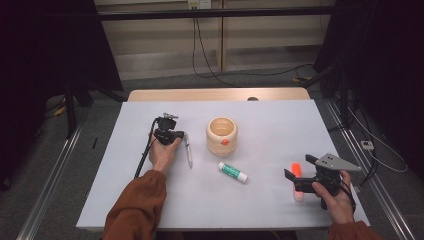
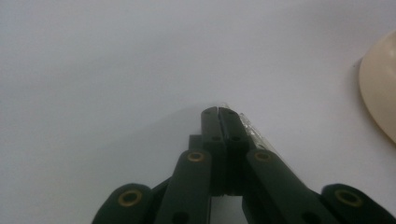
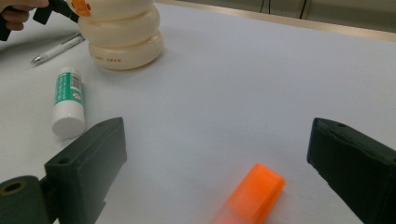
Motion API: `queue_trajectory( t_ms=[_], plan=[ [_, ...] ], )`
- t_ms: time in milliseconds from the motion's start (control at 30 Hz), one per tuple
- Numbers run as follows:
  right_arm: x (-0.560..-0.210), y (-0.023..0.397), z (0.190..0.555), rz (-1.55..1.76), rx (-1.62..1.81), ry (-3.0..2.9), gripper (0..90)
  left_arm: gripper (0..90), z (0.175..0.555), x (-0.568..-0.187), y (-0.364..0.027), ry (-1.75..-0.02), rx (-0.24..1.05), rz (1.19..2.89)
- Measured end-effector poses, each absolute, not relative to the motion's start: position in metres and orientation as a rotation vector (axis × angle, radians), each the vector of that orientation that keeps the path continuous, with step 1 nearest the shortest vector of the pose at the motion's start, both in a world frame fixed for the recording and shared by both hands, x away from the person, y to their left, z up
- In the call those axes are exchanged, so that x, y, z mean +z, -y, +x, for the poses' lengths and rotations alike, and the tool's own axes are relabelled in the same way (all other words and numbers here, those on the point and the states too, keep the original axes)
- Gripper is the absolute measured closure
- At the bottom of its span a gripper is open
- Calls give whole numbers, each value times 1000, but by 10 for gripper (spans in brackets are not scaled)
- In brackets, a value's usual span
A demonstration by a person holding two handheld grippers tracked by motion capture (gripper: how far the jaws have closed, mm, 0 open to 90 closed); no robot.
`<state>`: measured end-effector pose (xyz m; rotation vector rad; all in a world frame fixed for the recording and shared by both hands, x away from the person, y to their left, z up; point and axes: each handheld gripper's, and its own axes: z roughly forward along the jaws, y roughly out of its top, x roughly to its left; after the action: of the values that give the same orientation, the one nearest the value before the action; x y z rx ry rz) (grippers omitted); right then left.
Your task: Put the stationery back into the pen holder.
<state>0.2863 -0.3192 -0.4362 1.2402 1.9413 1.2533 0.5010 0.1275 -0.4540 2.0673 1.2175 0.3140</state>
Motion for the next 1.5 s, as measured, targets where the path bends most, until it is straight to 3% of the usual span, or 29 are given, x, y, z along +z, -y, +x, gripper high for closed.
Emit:
queue_trajectory(
  t_ms=[1500],
  plan=[
    [-436,319,286,1238,1255,-1942,43,900,510,-455,-103,-1169,318,2092]
  ],
)
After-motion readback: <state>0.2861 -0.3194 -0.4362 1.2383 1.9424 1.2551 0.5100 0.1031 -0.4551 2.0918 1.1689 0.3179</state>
